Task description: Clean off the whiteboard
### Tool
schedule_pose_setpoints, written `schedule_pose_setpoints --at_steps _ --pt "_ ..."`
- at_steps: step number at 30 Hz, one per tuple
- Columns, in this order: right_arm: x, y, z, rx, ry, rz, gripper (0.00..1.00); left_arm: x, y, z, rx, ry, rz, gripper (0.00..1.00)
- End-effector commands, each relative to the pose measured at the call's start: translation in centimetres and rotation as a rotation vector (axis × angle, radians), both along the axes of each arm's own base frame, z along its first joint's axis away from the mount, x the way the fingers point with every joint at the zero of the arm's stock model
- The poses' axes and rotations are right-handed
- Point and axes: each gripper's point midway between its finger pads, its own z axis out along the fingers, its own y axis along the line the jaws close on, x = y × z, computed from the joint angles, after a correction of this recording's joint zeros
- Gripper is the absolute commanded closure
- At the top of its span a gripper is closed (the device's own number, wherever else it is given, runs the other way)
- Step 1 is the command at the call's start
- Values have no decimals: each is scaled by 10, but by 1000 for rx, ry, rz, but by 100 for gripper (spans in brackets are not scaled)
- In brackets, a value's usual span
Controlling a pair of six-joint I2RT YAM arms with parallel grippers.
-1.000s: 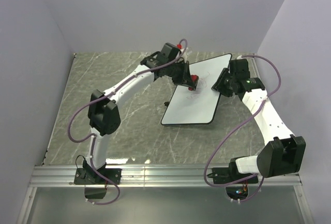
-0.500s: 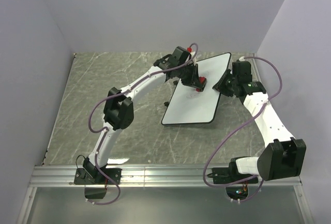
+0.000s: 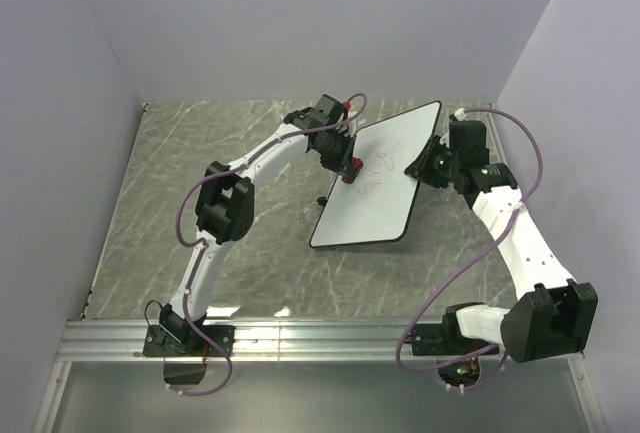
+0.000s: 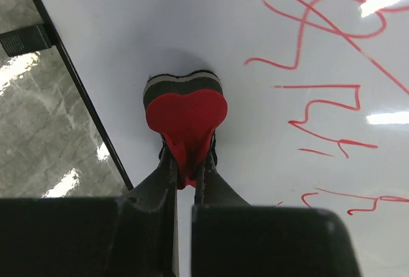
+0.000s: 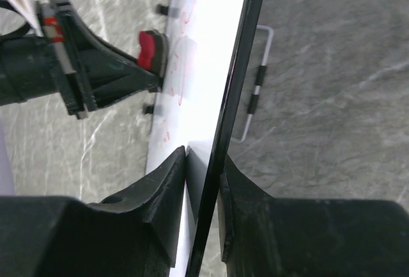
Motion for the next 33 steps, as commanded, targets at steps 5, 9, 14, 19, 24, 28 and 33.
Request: schedule_pose_setpoints --at_steps 5,9,14,19,24,28,33 --pt "-34 77 -6 140 79 385 100 -139 -54 36 -61 121 -350 100" --pt "-40 85 -16 146 105 413 100 -169 -74 73 -163 116 -409 100" --pt "-39 87 -21 134 118 411 100 -190 -84 92 -223 147 -446 100" --pt "-37 86 -17 120 111 408 100 -189 -70 53 -93 187 -389 100" --pt "-39 85 -16 124 113 404 100 -168 -48 9 45 228 -275 100" --pt "-41 83 -15 106 114 404 100 -136 -23 -3 26 242 -120 100" --pt "-42 80 -14 96 118 401 100 -96 27 -37 37 289 67 100"
